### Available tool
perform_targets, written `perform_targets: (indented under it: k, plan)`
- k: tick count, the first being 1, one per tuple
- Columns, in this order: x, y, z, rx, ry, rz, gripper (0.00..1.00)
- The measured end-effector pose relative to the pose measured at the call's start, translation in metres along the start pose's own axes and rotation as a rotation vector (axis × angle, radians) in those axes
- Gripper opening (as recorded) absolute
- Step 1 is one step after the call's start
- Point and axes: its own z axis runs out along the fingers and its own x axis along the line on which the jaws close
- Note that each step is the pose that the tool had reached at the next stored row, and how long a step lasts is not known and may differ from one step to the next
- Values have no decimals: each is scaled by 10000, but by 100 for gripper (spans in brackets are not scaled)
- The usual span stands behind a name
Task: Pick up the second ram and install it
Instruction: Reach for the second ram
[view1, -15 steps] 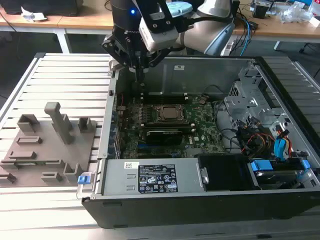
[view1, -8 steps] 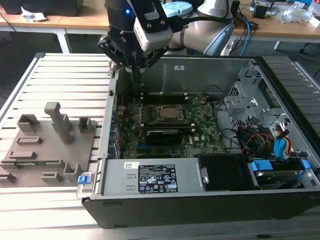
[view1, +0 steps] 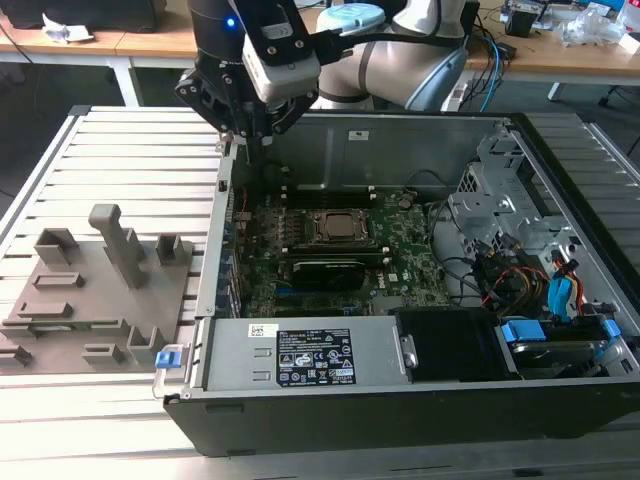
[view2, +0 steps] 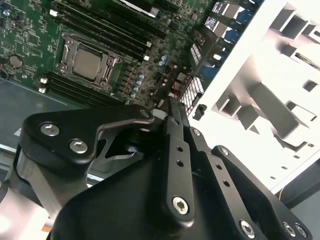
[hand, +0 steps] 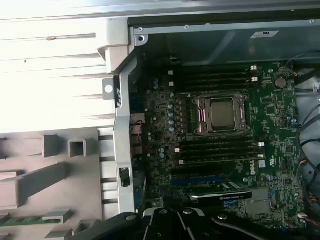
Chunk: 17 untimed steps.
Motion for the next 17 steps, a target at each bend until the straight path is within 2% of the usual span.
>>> perform_targets:
  k: [5, 12, 17]
  plan:
    - [131, -10, -3, -1, -1, 1, 11]
    - [239, -18, -6, 0, 0, 0, 11]
    - [402, -30, -9, 0, 0, 0, 11]
